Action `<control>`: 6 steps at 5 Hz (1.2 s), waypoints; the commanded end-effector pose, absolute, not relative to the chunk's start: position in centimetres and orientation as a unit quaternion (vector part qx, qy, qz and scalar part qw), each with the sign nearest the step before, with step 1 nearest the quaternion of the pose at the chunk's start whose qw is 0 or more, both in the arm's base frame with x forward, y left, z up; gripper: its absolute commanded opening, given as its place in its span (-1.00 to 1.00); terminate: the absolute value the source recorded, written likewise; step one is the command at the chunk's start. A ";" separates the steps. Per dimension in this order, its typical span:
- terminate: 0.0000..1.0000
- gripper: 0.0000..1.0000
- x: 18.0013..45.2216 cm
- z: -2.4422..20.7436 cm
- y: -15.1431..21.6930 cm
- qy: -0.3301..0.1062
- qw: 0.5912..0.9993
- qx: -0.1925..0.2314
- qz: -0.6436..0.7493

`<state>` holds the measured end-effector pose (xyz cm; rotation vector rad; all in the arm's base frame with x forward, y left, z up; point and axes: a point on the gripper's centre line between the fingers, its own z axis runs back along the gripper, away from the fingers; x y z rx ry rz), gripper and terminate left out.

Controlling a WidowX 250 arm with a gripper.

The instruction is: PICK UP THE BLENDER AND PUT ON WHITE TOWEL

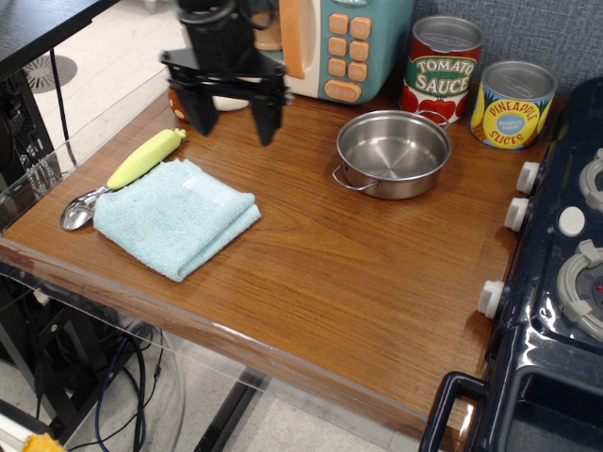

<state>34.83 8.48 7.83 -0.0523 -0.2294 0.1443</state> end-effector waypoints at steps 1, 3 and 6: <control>-1.00 1.00 39.1 9.3 6.1 -0.159 0.981 -0.079 0.079; -1.00 1.00 42.1 6.0 3.5 -0.158 0.985 -0.059 0.047; -1.00 -1.00 42.0 3.3 1.8 -0.128 0.990 -0.050 0.031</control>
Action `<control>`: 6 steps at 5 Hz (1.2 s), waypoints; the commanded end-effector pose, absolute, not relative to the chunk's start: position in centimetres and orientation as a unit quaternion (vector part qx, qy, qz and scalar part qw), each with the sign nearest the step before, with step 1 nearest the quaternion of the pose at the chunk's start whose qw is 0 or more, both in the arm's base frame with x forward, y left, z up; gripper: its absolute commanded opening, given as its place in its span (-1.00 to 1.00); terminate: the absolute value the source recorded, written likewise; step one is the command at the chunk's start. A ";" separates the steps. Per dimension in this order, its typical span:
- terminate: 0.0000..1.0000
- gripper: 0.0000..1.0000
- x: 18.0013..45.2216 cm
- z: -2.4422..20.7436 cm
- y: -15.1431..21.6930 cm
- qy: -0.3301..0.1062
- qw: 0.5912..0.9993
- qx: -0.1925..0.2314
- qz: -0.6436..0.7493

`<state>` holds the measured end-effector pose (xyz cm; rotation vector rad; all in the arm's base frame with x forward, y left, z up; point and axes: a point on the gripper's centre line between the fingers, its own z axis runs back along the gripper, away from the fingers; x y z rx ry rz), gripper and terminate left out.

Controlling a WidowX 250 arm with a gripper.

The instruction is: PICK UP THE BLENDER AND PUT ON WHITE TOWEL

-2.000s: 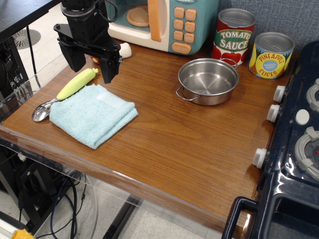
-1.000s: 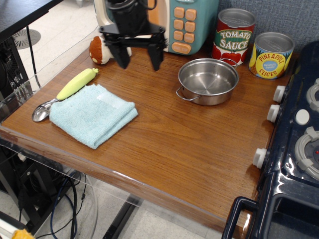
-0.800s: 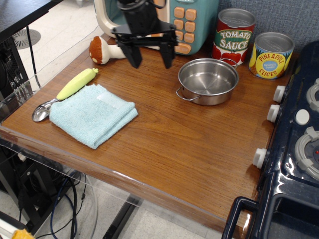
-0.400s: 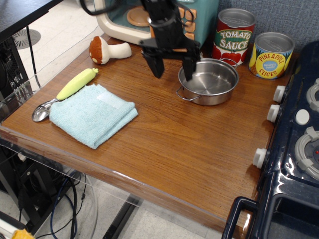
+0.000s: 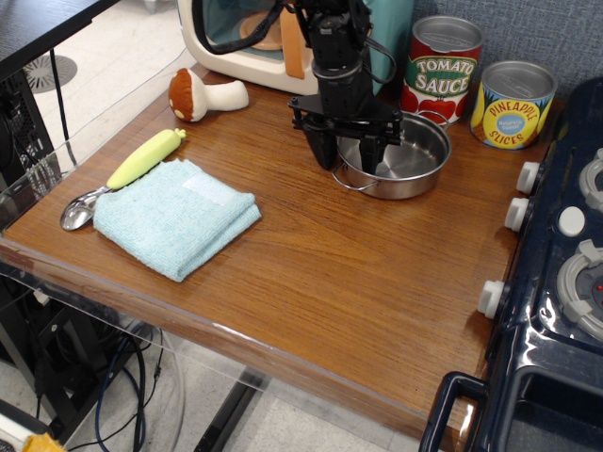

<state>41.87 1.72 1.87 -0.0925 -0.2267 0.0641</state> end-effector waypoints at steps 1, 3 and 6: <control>-1.00 -1.00 41.7 3.9 2.3 -0.124 0.990 -0.052 0.031; -1.00 -1.00 40.9 6.5 3.6 -0.145 0.987 -0.072 0.017; -1.00 -1.00 33.8 11.2 7.9 -0.163 0.985 -0.056 0.014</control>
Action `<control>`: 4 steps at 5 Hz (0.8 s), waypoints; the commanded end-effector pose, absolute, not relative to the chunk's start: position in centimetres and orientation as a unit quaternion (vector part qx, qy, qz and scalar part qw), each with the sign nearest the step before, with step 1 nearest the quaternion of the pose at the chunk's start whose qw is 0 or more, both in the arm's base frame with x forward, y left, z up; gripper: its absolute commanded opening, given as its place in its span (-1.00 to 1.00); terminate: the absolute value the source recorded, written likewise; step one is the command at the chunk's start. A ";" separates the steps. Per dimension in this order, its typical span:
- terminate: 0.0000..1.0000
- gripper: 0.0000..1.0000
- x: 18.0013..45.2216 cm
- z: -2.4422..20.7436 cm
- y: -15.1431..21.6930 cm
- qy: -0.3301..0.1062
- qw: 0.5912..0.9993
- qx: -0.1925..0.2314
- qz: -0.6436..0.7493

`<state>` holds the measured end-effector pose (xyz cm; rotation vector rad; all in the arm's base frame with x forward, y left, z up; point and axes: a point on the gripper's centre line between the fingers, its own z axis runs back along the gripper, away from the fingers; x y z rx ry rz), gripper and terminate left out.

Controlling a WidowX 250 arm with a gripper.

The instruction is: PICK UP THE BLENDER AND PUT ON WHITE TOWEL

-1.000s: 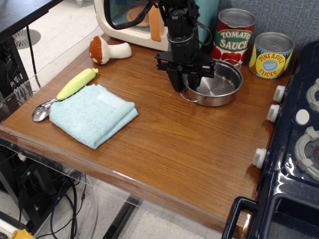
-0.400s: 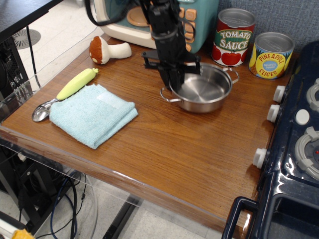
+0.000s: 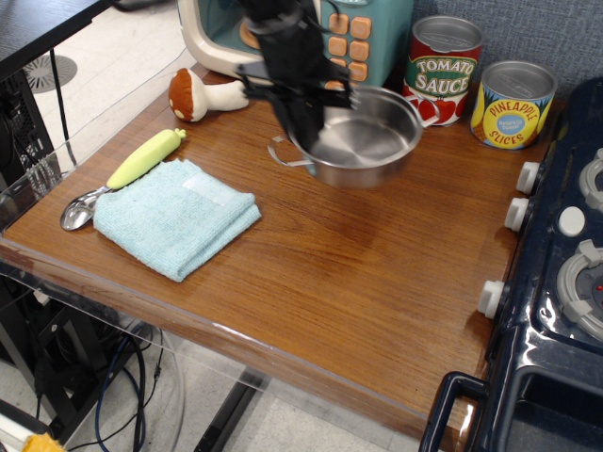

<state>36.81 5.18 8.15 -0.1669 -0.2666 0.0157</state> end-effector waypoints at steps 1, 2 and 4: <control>-1.00 -1.00 30.0 10.9 11.6 -0.148 0.987 -0.052 0.039; -1.00 -1.00 27.0 9.5 14.8 -0.121 0.989 -0.037 0.082; -1.00 -1.00 26.1 5.9 17.8 -0.079 0.992 -0.029 0.091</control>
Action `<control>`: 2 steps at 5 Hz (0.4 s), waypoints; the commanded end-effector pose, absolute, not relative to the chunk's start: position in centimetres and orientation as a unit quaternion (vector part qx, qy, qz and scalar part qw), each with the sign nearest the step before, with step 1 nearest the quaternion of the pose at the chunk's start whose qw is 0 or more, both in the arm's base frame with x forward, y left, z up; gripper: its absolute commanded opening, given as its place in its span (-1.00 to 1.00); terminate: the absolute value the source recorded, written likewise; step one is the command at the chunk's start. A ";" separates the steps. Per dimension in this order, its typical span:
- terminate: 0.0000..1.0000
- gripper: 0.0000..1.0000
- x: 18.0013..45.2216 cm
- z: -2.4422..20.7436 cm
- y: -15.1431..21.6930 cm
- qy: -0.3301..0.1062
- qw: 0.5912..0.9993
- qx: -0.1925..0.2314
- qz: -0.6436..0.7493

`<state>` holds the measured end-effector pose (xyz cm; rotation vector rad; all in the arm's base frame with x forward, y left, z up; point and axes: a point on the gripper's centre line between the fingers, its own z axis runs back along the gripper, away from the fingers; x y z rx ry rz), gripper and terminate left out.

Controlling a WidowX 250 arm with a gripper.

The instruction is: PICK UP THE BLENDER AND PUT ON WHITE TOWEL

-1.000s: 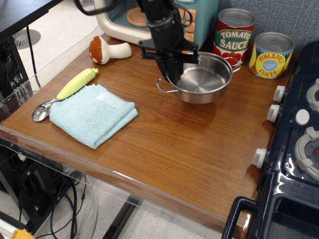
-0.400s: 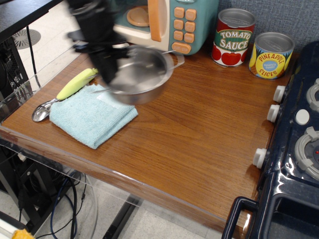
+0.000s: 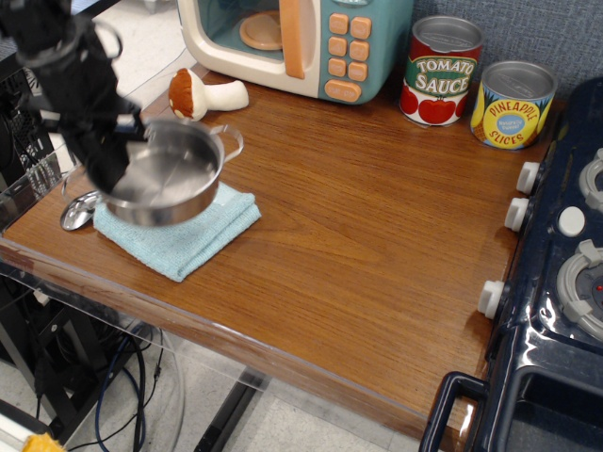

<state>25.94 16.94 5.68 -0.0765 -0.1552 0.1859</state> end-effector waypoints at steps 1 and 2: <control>-1.00 -1.00 26.2 4.2 17.6 -0.065 0.994 -0.030 0.082; -1.00 -1.00 26.7 3.9 17.2 -0.059 0.995 -0.028 0.074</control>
